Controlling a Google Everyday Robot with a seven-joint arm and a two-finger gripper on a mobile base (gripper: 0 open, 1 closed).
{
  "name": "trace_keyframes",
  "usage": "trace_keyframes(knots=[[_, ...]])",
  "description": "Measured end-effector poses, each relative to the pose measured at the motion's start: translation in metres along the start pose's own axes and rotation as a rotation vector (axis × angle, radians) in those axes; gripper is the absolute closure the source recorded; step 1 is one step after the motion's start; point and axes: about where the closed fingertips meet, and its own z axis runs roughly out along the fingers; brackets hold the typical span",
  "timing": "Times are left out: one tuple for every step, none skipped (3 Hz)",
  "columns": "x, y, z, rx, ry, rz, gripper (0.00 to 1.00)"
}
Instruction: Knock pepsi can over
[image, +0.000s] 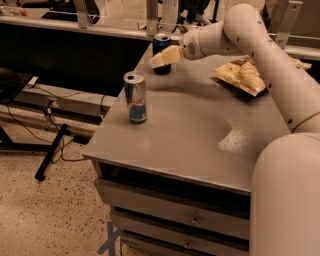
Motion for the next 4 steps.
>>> trace_keyframes(knots=[[-0.007, 0.003, 0.014, -0.015, -0.054, 0.004, 0.11], [-0.011, 0.000, 0.022, 0.011, -0.095, 0.005, 0.34], [-0.017, -0.006, 0.030, 0.041, -0.129, 0.010, 0.57], [-0.028, -0.012, 0.017, 0.067, -0.161, 0.005, 0.81]])
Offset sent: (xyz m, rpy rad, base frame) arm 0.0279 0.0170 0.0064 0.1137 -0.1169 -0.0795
